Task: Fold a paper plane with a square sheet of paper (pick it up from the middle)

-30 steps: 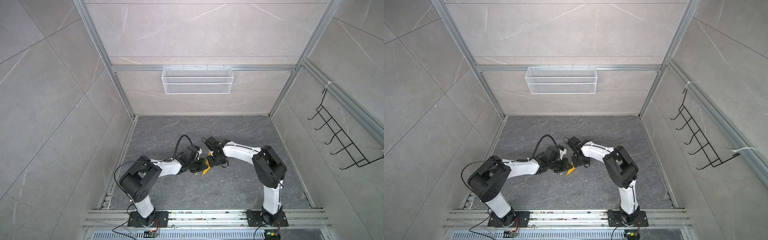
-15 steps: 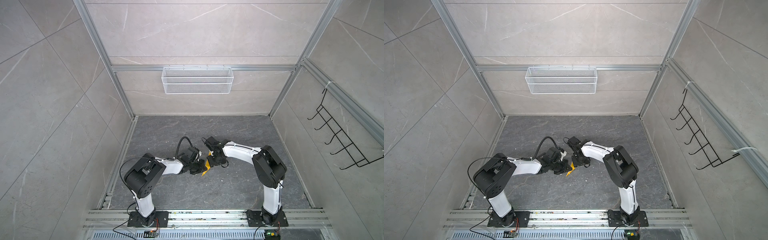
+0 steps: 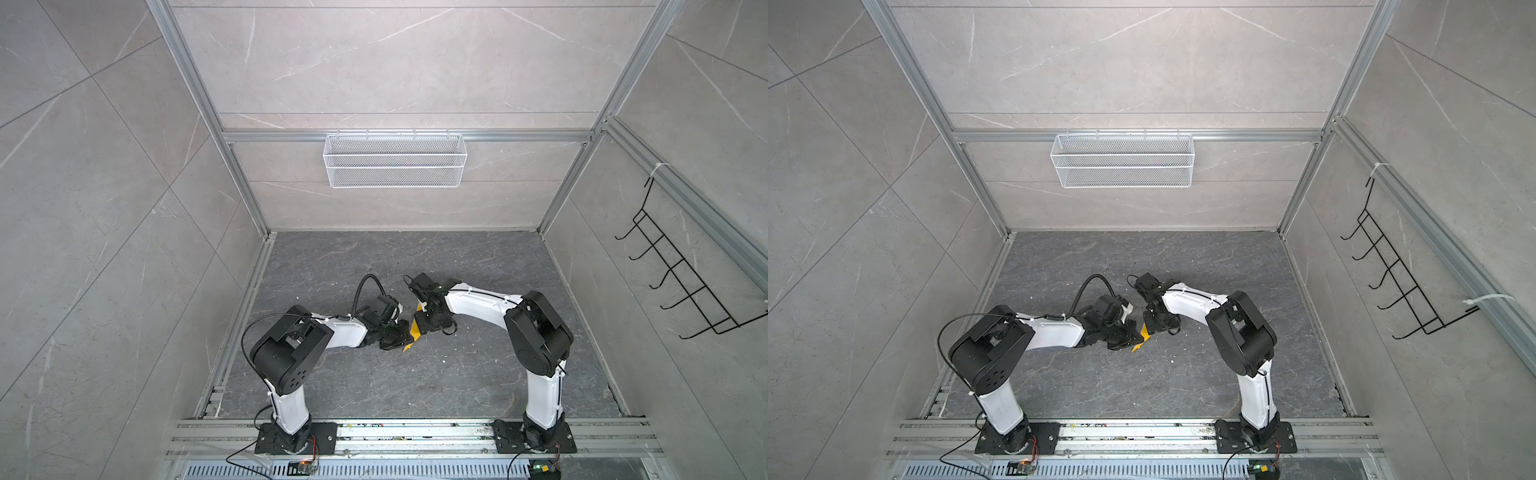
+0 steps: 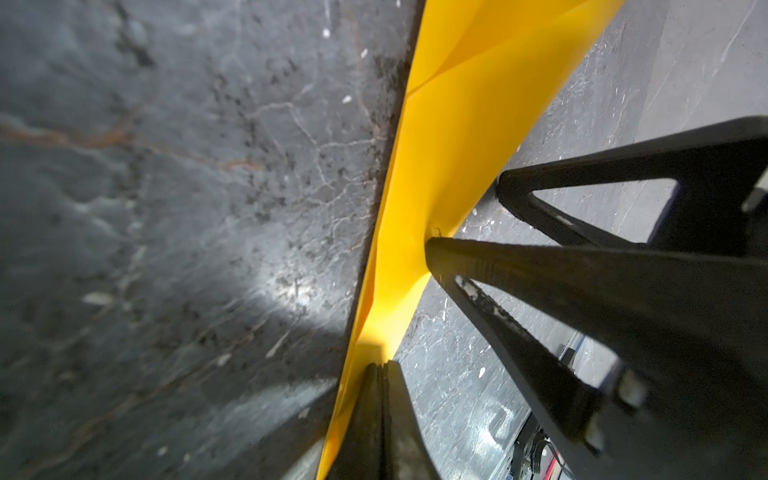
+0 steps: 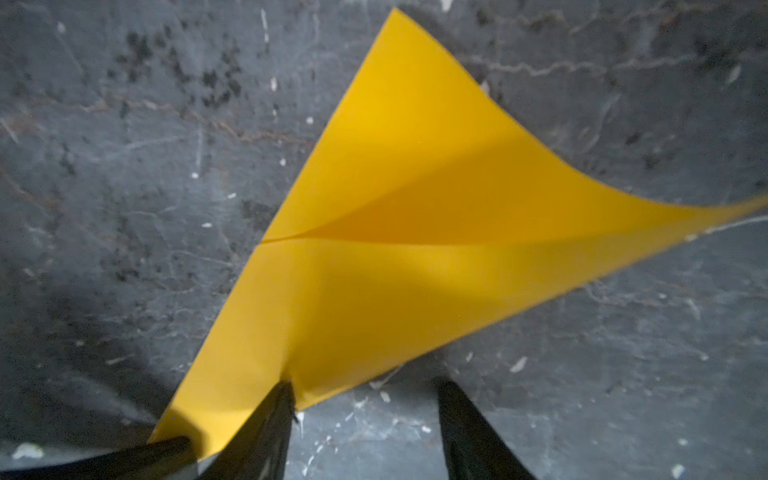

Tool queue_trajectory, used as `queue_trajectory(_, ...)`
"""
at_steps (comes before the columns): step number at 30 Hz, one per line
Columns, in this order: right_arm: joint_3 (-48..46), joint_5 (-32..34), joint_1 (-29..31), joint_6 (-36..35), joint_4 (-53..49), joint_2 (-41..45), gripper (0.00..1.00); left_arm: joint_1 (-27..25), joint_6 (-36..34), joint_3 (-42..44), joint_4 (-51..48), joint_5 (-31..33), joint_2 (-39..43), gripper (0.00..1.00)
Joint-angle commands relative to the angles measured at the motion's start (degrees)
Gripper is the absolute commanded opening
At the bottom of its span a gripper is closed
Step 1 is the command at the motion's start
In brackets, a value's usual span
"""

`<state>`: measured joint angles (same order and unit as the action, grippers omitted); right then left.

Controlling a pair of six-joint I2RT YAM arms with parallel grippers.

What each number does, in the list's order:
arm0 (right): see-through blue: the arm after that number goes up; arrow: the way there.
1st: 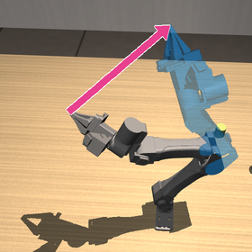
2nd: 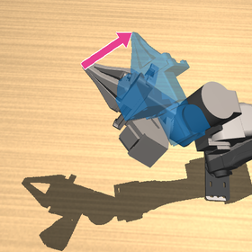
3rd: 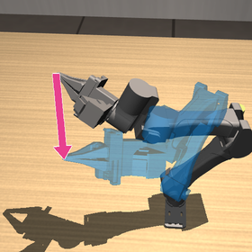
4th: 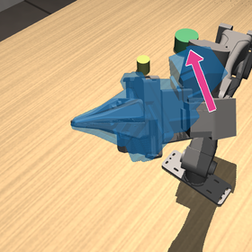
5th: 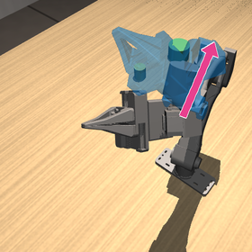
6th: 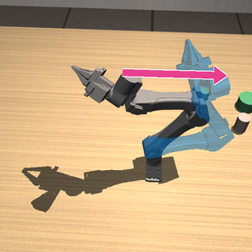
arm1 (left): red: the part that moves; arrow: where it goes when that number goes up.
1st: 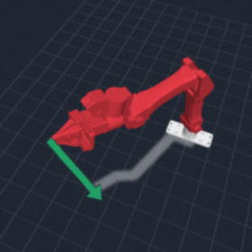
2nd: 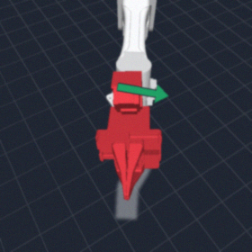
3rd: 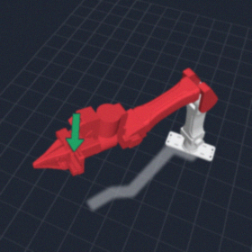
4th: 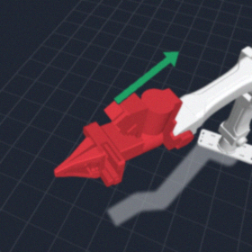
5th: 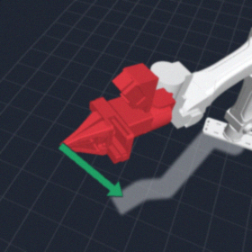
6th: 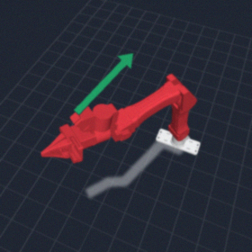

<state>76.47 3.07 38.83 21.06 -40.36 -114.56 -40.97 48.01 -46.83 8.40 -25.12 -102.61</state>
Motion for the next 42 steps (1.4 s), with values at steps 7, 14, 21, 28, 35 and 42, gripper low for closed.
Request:
queue_trajectory(7, -3.13, -1.52, -0.99, 1.08, -5.37, -3.45, 0.60, -0.16, -0.95, -1.58, -8.28, 3.30, -1.01, 0.00)
queue_trajectory(14, 3.24, -6.35, -2.26, -1.66, -5.16, 9.76, 0.68, -0.25, -1.08, -1.41, -9.63, 3.62, -1.63, 0.00)
queue_trajectory(21, 4.57, -14.27, -1.59, -8.54, -4.64, 14.70, 0.58, -0.40, -1.05, -1.85, -10.02, 3.59, -2.31, 0.00)
queue_trajectory(28, 9.29, -17.68, -0.60, -7.78, -5.22, 7.77, 0.23, -0.42, -0.83, -2.00, -11.05, 4.26, -2.42, 0.00)
queue_trajectory(35, 10.80, -17.38, -0.60, -5.50, -6.02, 2.04, 0.13, -0.47, -0.64, -1.78, -11.09, 4.32, -2.42, 0.00)
queue_trajectory(42, 11.73, -12.24, -0.71, -4.36, -8.55, -2.07, 0.11, -0.43, -0.56, -2.04, -11.25, 4.46, -2.65, 0.00)
